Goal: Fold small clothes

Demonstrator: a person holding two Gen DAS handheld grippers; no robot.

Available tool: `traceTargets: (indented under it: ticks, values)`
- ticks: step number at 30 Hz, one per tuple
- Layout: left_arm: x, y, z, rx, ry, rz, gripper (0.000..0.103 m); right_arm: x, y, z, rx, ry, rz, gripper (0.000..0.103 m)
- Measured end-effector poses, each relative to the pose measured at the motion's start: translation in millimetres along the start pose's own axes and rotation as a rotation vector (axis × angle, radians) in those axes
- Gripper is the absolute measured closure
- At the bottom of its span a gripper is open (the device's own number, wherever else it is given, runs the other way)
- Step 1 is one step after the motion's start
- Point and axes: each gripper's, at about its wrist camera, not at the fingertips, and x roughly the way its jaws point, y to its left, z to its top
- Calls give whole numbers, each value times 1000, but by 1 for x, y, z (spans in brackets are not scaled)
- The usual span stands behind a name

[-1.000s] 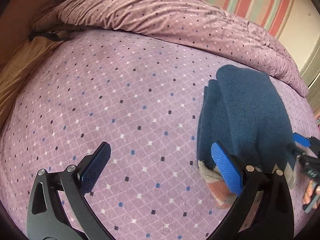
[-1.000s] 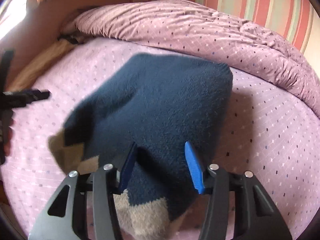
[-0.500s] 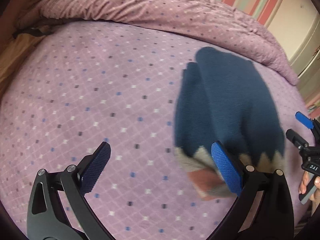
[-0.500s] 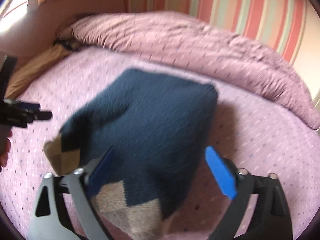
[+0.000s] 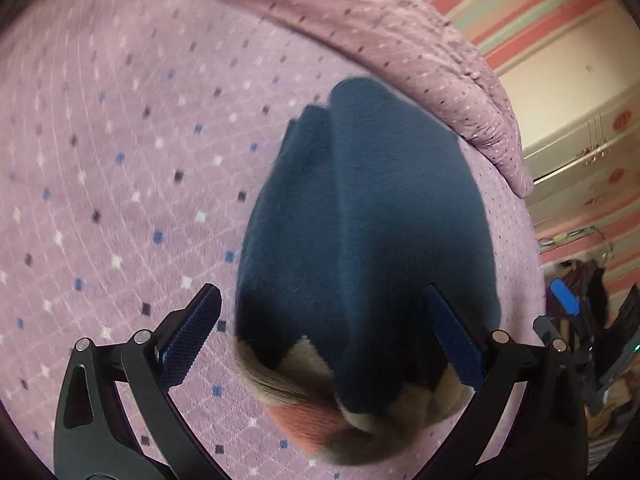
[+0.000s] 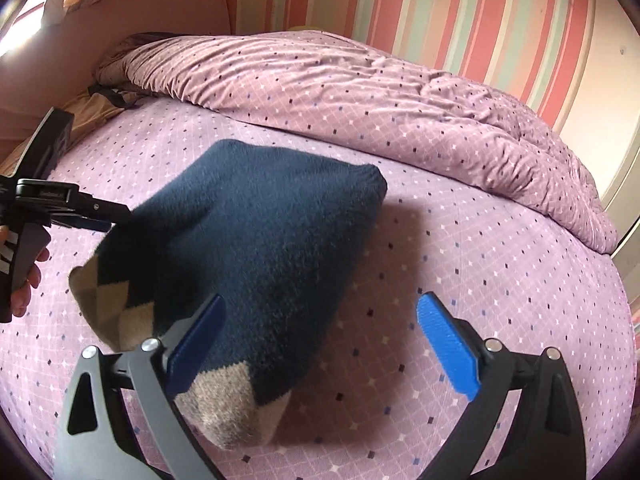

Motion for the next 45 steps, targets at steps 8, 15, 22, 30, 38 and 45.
traceTargets:
  ticks: [8,15,22,30,38,45]
  values:
    - [24,12,-8,-84,69,-157,3,7,-4,-6,24,14,-2,6]
    - [46,5,-13,-66,132,-181,3,9,-10,-8,37,16,-9,6]
    - [63,1,-14,-137,169,-268,3,9,-14,-14,54,12,-17,6]
    - [84,-18,-6,-139,232,-242,3,15,-23,-21,104,24,-14,6]
    - [89,-52,1,-85,264,-200,4,25,-61,-25,289,44,63,6]
    - [97,-62,6,-33,252,-157,5,53,-73,-34,374,115,195,6]
